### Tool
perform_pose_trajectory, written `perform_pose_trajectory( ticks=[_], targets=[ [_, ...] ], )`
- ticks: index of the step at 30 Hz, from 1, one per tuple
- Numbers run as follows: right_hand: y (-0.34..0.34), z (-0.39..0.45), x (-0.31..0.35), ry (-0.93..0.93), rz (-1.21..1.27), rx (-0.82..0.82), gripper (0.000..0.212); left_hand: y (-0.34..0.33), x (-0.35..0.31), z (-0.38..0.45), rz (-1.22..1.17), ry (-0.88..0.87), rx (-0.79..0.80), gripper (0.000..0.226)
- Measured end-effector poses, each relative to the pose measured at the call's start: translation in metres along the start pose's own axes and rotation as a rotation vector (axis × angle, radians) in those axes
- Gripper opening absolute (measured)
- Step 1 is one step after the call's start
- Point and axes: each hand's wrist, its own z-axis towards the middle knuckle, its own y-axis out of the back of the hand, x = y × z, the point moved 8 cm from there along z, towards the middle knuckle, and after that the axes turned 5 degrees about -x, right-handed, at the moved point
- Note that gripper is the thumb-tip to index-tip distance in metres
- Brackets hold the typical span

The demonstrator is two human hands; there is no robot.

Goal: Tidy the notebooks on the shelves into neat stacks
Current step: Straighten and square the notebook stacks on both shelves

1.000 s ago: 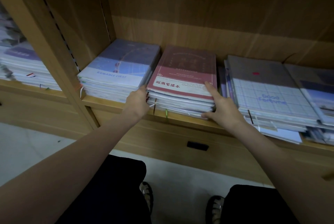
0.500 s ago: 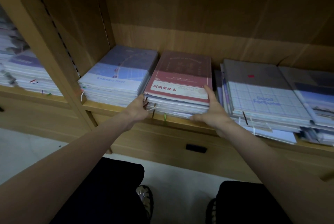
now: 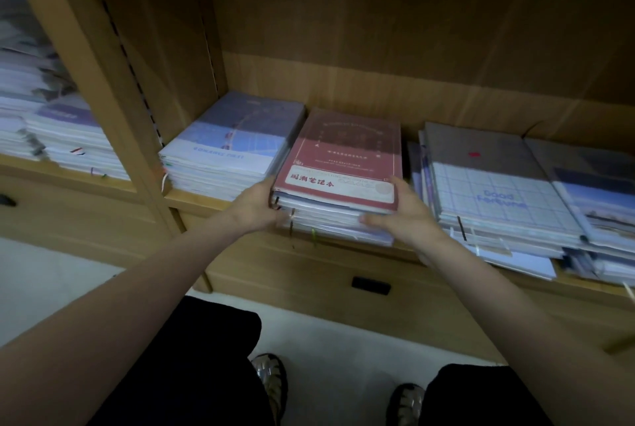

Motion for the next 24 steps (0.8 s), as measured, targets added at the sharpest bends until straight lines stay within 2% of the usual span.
perform_pose_trajectory(
  ticks=[3, 7, 14, 16, 19, 21, 24],
  targets=[
    [0.001, 0.007, 0.002, -0.027, -0.039, -0.022, 0.075, 0.007, -0.006, 0.002, 0.011, -0.046, -0.035, 0.068],
    [0.004, 0.010, 0.008, -0.024, -0.195, -0.057, 0.062, 0.008, -0.003, 0.003, 0.013, -0.050, -0.031, 0.057],
    [0.005, 0.007, 0.007, 0.029, -0.273, -0.051, 0.056, 0.011, -0.007, -0.001, 0.106, -0.104, -0.064, 0.050],
    [0.005, 0.006, 0.006, 0.033, -0.257, -0.020, 0.064, 0.010, -0.008, -0.002, 0.105, -0.094, -0.064, 0.050],
    [-0.002, 0.003, -0.006, -0.021, -0.156, 0.059, 0.101, 0.000, 0.003, -0.003, 0.078, -0.002, 0.012, 0.050],
    [-0.009, -0.002, -0.014, -0.021, -0.271, 0.094, 0.118, -0.010, 0.017, -0.003, 0.085, 0.071, 0.081, 0.053],
    [-0.009, -0.003, -0.016, 0.051, -0.445, 0.064, 0.116, -0.014, 0.028, -0.001, 0.125, 0.105, 0.067, 0.047]
  ],
)
